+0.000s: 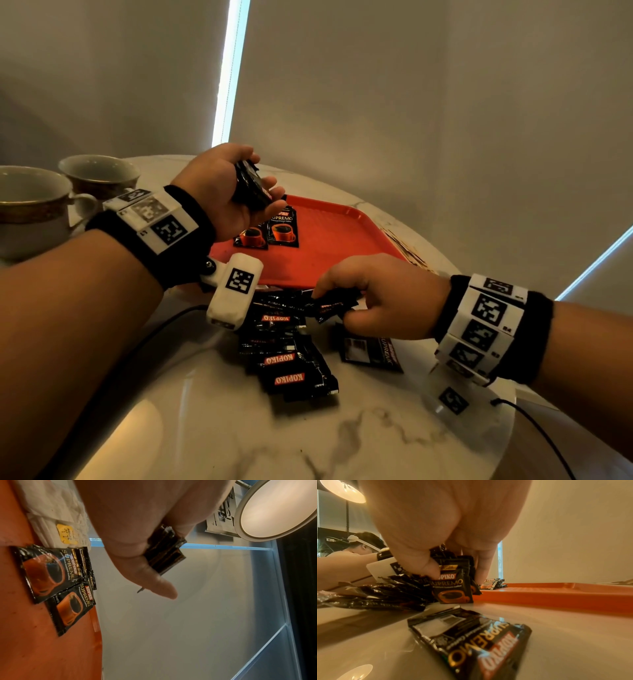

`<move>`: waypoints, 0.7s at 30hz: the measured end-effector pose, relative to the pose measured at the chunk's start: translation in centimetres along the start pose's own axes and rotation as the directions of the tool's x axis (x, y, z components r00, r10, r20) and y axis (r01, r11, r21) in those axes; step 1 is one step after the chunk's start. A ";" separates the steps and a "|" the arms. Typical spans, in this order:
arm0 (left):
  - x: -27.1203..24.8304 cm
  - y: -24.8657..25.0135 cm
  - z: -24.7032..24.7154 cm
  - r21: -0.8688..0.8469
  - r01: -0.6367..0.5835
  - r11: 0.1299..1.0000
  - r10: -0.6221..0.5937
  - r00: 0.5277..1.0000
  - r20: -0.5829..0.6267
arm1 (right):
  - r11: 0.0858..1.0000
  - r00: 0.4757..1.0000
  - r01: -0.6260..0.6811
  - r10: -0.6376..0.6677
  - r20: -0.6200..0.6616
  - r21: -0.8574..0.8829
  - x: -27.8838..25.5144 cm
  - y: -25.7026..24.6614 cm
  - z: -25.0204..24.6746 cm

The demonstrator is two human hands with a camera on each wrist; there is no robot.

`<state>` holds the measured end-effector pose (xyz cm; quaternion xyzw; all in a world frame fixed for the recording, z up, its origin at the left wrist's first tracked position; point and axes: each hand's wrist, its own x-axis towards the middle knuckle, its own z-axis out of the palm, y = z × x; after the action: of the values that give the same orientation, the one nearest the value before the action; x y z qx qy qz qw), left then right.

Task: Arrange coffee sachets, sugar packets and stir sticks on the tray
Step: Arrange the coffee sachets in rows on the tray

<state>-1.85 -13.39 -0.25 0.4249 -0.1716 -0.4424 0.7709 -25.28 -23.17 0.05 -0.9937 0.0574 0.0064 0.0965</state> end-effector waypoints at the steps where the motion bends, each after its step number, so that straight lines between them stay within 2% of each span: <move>1: 0.0 0.0 0.0 0.004 0.004 1.000 -0.004 1.000 0.000 | 1.000 1.000 0.007 -0.008 -0.012 -0.011 0.0 0.1 0.0; 8: 0.0 0.1 -0.1 0.023 0.015 1.000 -0.015 1.000 -0.005 | 1.000 0.992 0.008 -0.006 -0.129 0.013 -0.6 0.7 -0.2; 13: 0.0 0.1 -0.3 0.038 0.048 0.998 -0.048 0.999 0.004 | 0.994 0.972 -0.065 0.082 -0.221 0.082 -1.1 1.8 -1.0; 17: -0.2 0.1 -0.2 0.064 0.061 0.996 -0.061 0.998 0.002 | 0.991 0.963 -0.102 0.121 -0.241 0.091 -1.2 2.4 -1.8; 21: -0.1 0.1 -0.3 0.088 0.063 0.994 -0.063 0.998 -0.001 | 0.989 0.971 -0.113 0.129 -0.204 0.091 -1.3 2.9 -2.3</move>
<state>-1.61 -13.15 -0.31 0.4632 -0.1780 -0.4588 0.7371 -26.91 -26.27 1.77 -0.9789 0.1279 -0.0944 0.1285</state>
